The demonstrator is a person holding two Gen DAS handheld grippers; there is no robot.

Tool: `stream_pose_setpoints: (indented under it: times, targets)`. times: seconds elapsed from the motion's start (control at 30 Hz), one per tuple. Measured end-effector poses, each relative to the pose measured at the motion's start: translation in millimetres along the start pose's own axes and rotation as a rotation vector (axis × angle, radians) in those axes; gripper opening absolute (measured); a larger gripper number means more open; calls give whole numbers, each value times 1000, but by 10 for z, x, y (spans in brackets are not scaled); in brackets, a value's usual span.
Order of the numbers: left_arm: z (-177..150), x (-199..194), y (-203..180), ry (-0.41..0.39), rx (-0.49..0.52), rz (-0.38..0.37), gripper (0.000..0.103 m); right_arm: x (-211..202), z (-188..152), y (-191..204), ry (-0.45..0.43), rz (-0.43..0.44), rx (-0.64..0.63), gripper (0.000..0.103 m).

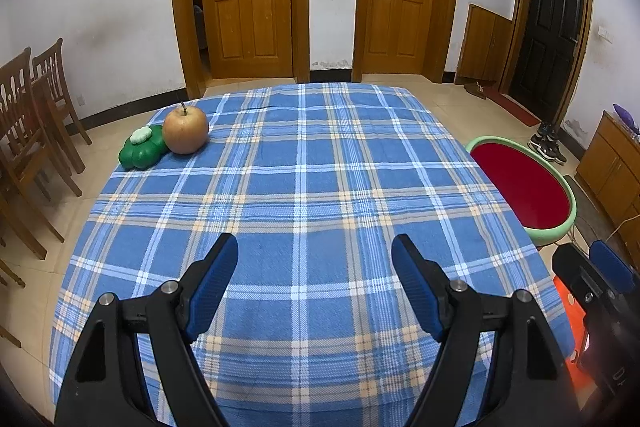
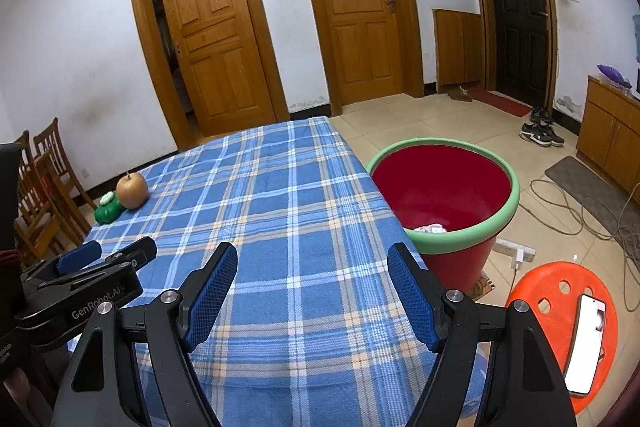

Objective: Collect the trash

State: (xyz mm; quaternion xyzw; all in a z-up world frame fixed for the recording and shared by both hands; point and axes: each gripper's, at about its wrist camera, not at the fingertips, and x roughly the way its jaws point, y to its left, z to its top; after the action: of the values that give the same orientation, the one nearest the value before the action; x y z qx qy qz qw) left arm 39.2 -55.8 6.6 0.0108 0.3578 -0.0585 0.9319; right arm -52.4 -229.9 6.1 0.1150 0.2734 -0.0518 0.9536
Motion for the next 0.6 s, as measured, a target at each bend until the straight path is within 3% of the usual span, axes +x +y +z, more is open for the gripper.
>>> stream_pose_setpoints:
  times: [0.6]
  targets:
    - [14, -13, 13, -4, 0, 2, 79, 5, -1, 12, 4, 2, -2, 78]
